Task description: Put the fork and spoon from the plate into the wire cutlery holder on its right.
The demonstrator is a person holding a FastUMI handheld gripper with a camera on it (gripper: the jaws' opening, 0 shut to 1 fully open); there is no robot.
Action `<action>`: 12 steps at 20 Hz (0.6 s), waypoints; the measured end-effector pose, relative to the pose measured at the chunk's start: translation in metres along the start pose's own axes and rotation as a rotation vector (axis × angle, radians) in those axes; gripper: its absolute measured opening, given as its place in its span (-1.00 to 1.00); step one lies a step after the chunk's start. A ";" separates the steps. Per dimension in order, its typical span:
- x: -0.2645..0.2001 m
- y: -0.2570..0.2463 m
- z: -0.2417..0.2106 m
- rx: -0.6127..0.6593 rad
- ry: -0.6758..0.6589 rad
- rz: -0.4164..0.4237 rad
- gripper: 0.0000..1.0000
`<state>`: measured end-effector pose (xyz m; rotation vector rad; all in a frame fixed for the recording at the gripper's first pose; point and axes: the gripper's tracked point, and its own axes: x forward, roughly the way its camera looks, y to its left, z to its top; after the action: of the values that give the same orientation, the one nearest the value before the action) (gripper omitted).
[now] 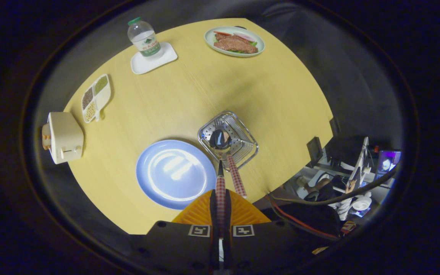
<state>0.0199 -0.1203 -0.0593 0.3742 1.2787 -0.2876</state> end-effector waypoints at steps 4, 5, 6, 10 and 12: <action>0.022 0.007 0.018 -0.011 0.065 0.028 -0.85; 0.025 0.007 0.021 -0.019 0.076 0.027 -0.85; 0.030 0.006 0.024 -0.035 0.088 0.018 -0.85; 0.036 0.007 0.034 -0.065 0.098 0.025 -0.79; 0.037 0.006 0.033 -0.087 0.109 0.017 -0.76</action>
<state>0.0611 -0.1288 -0.0859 0.3293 1.3894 -0.1988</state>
